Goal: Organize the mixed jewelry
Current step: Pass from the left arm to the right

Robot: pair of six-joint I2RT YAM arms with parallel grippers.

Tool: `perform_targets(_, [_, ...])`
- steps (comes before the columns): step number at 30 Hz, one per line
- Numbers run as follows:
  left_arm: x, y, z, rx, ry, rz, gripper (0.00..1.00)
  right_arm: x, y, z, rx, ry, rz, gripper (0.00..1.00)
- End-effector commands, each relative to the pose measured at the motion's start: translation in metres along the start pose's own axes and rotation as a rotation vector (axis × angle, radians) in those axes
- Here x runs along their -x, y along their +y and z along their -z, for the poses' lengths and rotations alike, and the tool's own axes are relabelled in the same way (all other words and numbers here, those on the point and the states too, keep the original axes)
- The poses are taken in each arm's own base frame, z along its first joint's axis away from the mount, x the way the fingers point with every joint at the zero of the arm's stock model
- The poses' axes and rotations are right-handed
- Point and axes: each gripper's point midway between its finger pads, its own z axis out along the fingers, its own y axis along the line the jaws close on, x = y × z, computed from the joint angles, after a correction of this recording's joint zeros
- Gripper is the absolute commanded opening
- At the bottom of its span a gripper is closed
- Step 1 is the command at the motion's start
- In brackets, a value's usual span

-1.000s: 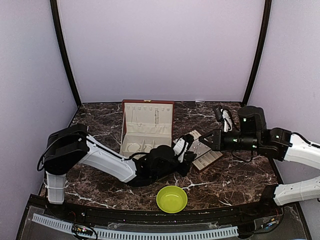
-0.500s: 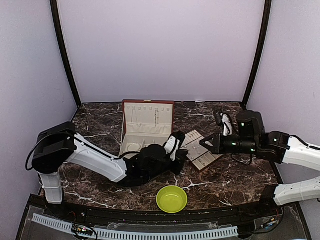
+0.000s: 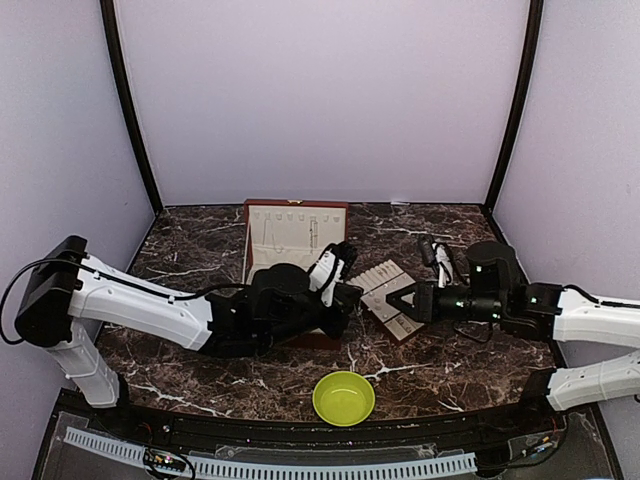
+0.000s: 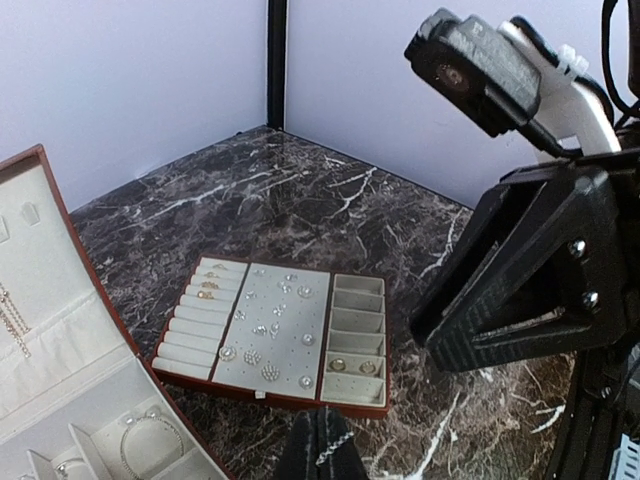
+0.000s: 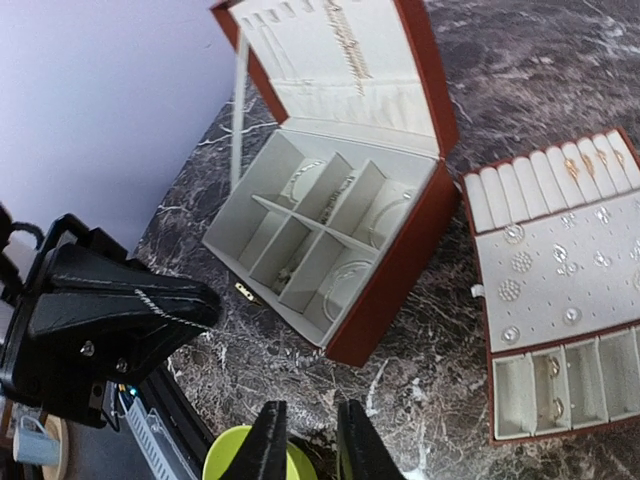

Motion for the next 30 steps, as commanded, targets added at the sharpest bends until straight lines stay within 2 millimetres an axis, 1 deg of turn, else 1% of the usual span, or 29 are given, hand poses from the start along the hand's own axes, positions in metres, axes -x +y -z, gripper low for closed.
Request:
perform_targets(1, [0.011, -0.010, 0.020, -0.065, 0.082, -0.015, 0.00, 0.016, 0.048, 0.012, 0.257, -0.078, 0.098, 0.29])
perform_targets(3, [0.008, -0.013, 0.024, -0.084, 0.137, -0.011, 0.00, 0.012, 0.061, 0.015, 0.336, -0.066, 0.117, 0.33])
perform_targets(4, [0.014, -0.015, 0.025, -0.093, 0.136, -0.001, 0.00, 0.011, 0.065, 0.015, 0.363, -0.065, 0.124, 0.35])
perform_targets(5, [0.016, -0.017, 0.027, -0.102, 0.150, 0.013, 0.00, 0.010, 0.069, 0.015, 0.382, -0.061, 0.130, 0.36])
perform_targets(6, [0.018, -0.018, 0.029, -0.108, 0.154, 0.022, 0.00, 0.009, 0.073, 0.015, 0.400, -0.059, 0.141, 0.36])
perform_targets(11, [0.017, -0.018, 0.035, -0.107, 0.204, 0.062, 0.00, 0.004, 0.088, 0.012, 0.451, -0.055, 0.190, 0.34])
perform_targets(15, [0.018, -0.017, 0.040, -0.112, 0.205, 0.087, 0.00, 0.000, 0.087, 0.003, 0.429, -0.063, 0.205, 0.31])
perform_targets(21, [0.022, -0.017, 0.043, -0.116, 0.193, 0.102, 0.00, -0.007, 0.088, -0.012, 0.411, -0.052, 0.227, 0.23])
perform_targets(25, [0.023, -0.018, 0.043, -0.120, 0.191, 0.107, 0.00, -0.009, 0.086, -0.019, 0.389, -0.056, 0.226, 0.22])
perform_targets(30, [0.023, -0.018, 0.044, -0.122, 0.191, 0.113, 0.00, -0.005, 0.079, -0.023, 0.349, -0.097, 0.208, 0.22])
